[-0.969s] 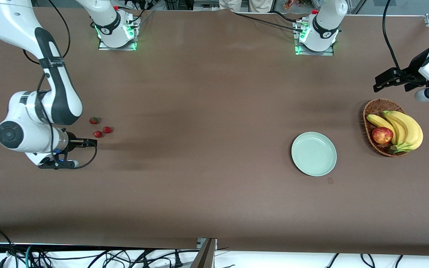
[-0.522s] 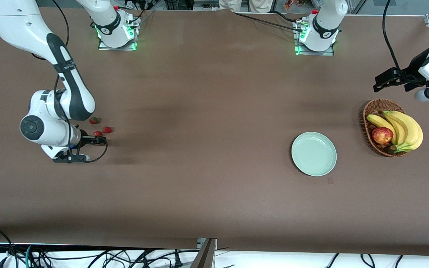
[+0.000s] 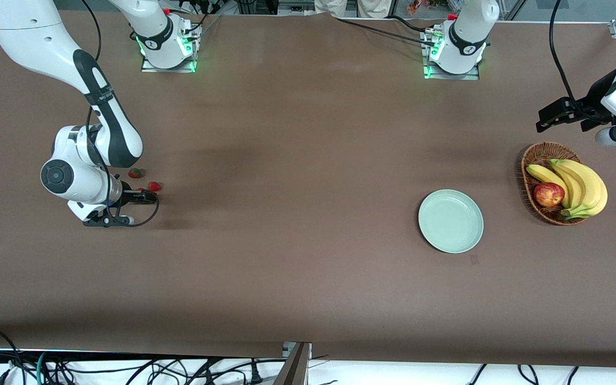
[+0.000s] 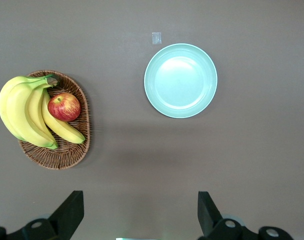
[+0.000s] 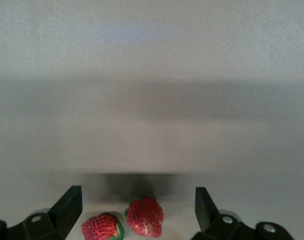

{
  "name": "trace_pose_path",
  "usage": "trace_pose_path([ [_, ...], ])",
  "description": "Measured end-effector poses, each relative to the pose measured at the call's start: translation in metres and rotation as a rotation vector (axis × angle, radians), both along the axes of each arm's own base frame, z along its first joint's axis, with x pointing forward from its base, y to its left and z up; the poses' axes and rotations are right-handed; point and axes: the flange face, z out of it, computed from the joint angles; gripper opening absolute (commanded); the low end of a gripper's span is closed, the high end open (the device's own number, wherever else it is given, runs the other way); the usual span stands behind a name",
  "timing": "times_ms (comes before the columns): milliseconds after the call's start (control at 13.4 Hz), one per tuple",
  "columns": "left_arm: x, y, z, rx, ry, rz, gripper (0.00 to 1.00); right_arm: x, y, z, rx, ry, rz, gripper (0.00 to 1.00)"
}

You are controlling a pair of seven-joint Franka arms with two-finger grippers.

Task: Collect all strawberries into plate
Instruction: 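Close the right gripper on one strawberry and lift it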

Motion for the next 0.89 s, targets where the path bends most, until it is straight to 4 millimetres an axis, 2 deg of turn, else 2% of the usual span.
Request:
trace_pose_path([
  [224, 0.0, 0.0, 0.0, 0.0, 0.0, 0.0, 1.0, -0.004, -0.0012, 0.0002, -0.001, 0.005, 0.0, 0.93],
  [671, 0.0, 0.0, 0.0, 0.0, 0.0, 0.0, 1.0, -0.0081, -0.0035, -0.0027, -0.003, 0.014, -0.003, 0.57],
  [745, 0.0, 0.0, 0.0, 0.0, 0.0, 0.0, 1.0, -0.0081, -0.0035, -0.0028, -0.003, 0.014, -0.003, 0.54],
  [894, 0.0, 0.0, 0.0, 0.0, 0.0, 0.0, 1.0, -0.0088, -0.0035, -0.0034, -0.003, 0.016, -0.003, 0.54],
])
